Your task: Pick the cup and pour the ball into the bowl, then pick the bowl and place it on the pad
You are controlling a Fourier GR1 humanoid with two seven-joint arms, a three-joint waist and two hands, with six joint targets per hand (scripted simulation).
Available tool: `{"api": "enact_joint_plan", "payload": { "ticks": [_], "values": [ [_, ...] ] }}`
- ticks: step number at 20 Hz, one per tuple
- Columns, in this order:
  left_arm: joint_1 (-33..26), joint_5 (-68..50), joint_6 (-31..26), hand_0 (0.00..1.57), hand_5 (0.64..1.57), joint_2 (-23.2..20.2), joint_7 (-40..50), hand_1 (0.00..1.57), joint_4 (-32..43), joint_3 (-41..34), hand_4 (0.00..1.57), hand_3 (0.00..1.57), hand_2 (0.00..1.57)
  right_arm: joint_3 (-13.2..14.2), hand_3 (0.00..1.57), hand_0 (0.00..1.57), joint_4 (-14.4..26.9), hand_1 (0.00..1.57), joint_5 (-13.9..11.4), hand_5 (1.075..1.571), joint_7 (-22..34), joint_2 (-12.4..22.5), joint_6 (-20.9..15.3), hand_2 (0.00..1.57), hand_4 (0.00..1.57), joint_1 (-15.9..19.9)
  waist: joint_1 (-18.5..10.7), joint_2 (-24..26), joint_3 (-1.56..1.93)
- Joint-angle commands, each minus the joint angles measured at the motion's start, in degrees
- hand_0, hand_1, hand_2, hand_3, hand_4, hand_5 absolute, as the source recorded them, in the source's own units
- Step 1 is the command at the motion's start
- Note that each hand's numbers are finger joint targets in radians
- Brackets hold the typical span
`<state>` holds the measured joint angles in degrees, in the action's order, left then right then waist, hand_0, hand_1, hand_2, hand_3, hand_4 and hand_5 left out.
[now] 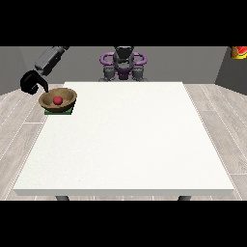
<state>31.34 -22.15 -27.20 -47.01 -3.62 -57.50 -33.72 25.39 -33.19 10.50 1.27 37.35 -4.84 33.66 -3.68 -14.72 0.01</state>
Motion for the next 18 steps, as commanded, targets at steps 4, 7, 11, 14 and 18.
{"api": "enact_joint_plan", "payload": {
  "ticks": [4, 7, 11, 14, 18],
  "values": [
    [-0.4, 0.9, -0.1, 0.00, 1.564, -1.4, -3.1, 0.00, 2.3, 0.0, 1.19, 0.00, 0.00, 0.6, 0.75, 1.45, 0.3, 1.45, 1.7, 1.540, -1.9, -3.8, -2.3, 1.38, 0.00, 2.4, -0.2, -1.3, 0.01],
    [0.6, 0.0, 1.6, 0.00, 1.564, -0.5, -1.9, 0.00, -0.8, 0.5, 1.19, 0.00, 0.00, 0.7, 0.72, 1.38, 2.1, 1.38, 0.3, 1.536, -4.2, -2.4, -5.0, 1.34, 0.00, 4.1, -2.1, -2.8, 0.06],
    [-2.1, 1.1, -2.0, 0.00, 1.568, -2.0, -7.0, 0.00, 3.3, -0.3, 1.19, 0.00, 0.00, -2.1, 1.01, 0.64, 1.3, 0.64, -1.3, 1.469, -1.4, -0.8, -1.4, 0.69, 0.00, 2.6, -2.1, -2.5, -0.03],
    [1.0, -1.5, -2.5, 0.00, 1.568, -3.7, -1.7, 0.00, 2.9, -0.1, 1.21, 0.00, 0.00, -4.5, 0.00, 0.00, 2.5, 0.00, -3.4, 1.435, -0.9, -1.8, -1.1, 0.00, 0.00, 4.3, -2.9, -2.5, 0.01],
    [-0.3, -0.6, 2.4, 0.00, 1.569, 2.3, 1.6, 0.00, -4.0, 3.9, 1.19, 0.00, 0.00, -6.2, 0.00, 0.00, 4.9, 0.00, -5.2, 1.407, 0.9, -1.8, -0.9, 0.00, 0.00, 4.5, -2.7, 2.7, 0.05]
  ]
}}
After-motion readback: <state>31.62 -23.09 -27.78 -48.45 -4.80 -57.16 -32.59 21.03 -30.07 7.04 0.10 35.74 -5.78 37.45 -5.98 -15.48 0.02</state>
